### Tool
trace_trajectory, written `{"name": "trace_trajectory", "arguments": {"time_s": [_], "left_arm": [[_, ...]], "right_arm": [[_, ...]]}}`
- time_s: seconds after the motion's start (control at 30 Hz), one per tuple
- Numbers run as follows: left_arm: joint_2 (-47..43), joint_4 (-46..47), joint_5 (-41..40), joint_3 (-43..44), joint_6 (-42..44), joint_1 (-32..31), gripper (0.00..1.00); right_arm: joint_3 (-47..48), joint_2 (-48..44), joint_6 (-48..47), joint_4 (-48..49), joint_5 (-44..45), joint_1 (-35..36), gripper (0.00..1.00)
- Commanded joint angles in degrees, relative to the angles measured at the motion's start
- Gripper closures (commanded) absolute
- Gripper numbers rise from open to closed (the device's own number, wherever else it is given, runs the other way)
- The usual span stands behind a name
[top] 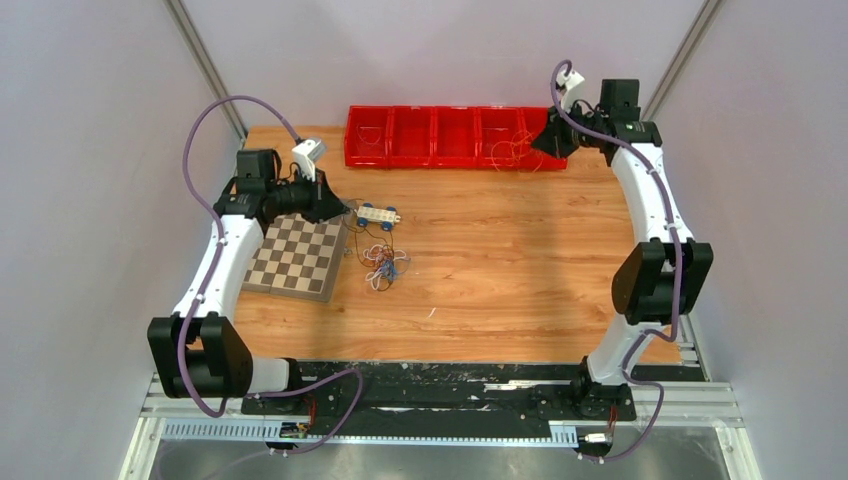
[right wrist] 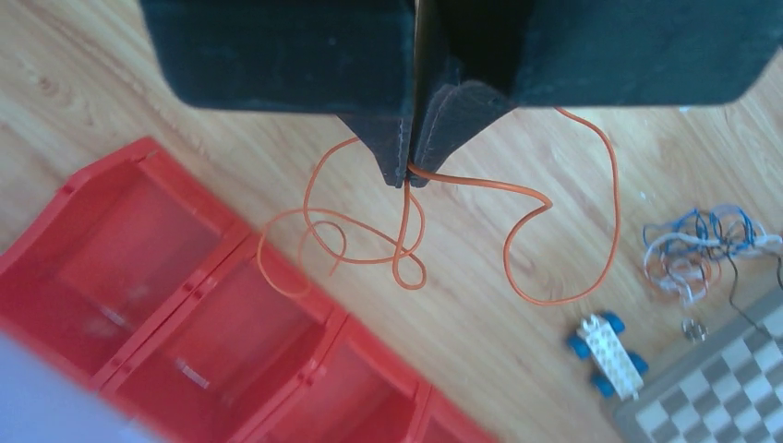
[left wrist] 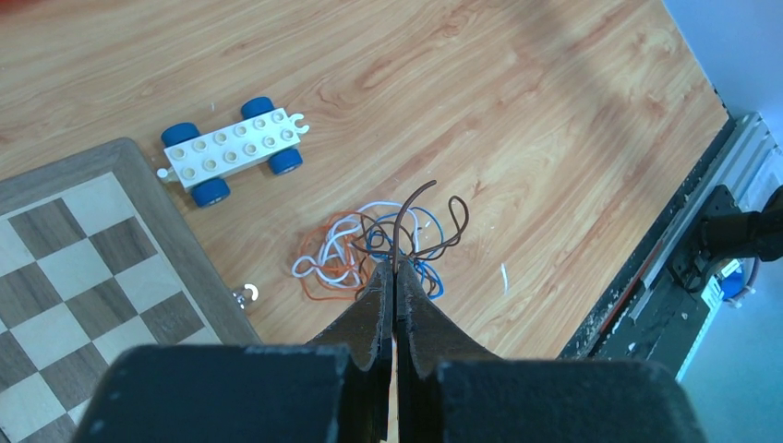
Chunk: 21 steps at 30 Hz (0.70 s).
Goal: Untangle the cables
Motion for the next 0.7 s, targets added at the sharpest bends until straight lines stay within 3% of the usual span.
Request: {"name": "trace_trajectory", "arguments": {"time_s": [0.0,0.67], "left_arm": [[-0.2,3.1,-0.3,-0.5,-1.7,-0.2,1.0],[8.4,4.2,-2.2,4.8,-5.9,-0.3,1.0]], "right_arm": [[9.9,2.6,7.6,2.6,0.1,0.0,1.0],[34.3,30.6,23.9,10.4,16.6,-4.5,1.0]]}}
